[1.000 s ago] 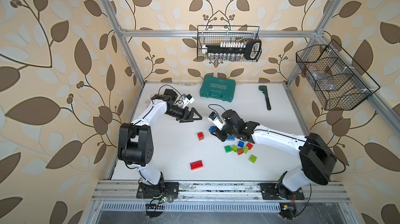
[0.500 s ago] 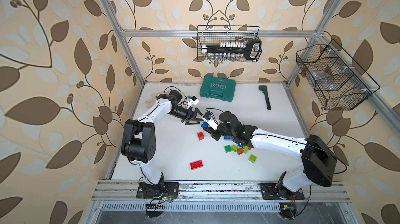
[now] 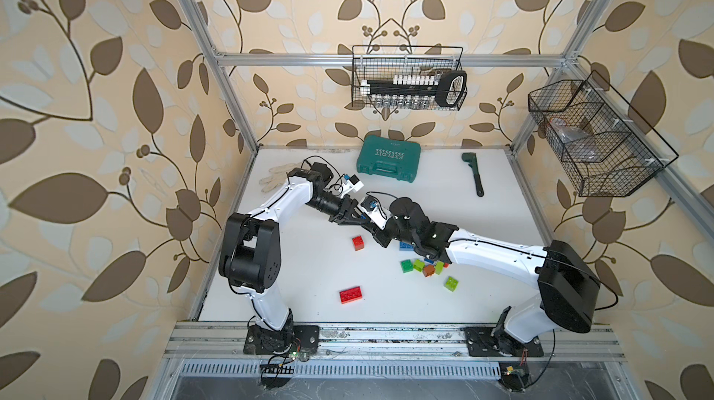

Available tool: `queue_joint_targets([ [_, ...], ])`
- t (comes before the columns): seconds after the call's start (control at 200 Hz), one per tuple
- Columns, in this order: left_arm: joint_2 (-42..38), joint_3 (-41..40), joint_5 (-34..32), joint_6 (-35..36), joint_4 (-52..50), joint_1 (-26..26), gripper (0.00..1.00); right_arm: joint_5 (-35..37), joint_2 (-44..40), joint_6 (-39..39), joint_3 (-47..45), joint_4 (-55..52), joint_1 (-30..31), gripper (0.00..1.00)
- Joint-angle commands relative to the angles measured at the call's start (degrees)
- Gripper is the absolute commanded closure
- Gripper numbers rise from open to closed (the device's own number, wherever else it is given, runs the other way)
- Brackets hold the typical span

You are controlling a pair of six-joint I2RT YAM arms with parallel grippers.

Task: Assemble the letter h with lego
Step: Adjust the lego brick at the center of the board.

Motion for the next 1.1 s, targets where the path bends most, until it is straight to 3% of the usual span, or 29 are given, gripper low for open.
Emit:
queue_joint_targets([
  [0.0,-2.21,1.48,-1.61,1.57,-0.43,-0.45,0.67,0.23,-2.27,0.39,-0.76,1.83,0.20,0.56],
  [0.145,-2.97,2.24,-10.69,2.07,2.06,-2.12,0.69,1.06,-5.65,3.41,-5.17,2.70,-0.39,0.47],
  [0.26,-3.12,1.12,-25.28,3.69,7.16,-6.63,0.69,1.15,-9.65,8.65,-8.72,0.77,-2.95,0.46],
  [0.335,-2.66,0.83,-35.02,5.30,10.10,-11.39,0.69,2.21,-12.65,14.78,-11.02,-1.91,-6.52,0.45],
  [0.41,-1.79,0.58,-40.37,5.79,13.50,-14.78,0.69,2.74,-14.69,22.17,-11.86,-7.06,-11.37,0.44],
  [0.6,4.95,1.27,-53.42,11.32,20.45,-20.88,0.68,-4.97,-14.70,35.41,-9.76,-22.70,-23.04,0.45],
  [0.835,10.96,0.21,-56.22,14.65,23.85,-22.34,0.65,-4.51,-13.97,35.77,-8.14,-32.35,-26.02,0.44],
  [0.935,11.74,-0.65,-56.33,15.96,25.01,-22.34,0.63,-9.77,-12.50,32.45,-6.82,-35.57,-25.94,0.44],
  [1.005,12.09,-0.12,-56.10,16.00,24.19,-22.34,0.60,-13.54,-11.65,30.72,-6.60,-37.46,-24.95,0.45],
  [1.095,11.09,-0.36,-54.21,16.17,23.02,-22.29,0.48,-12.16,-10.21,29.47,-4.58,-42.78,-21.33,0.45],
])
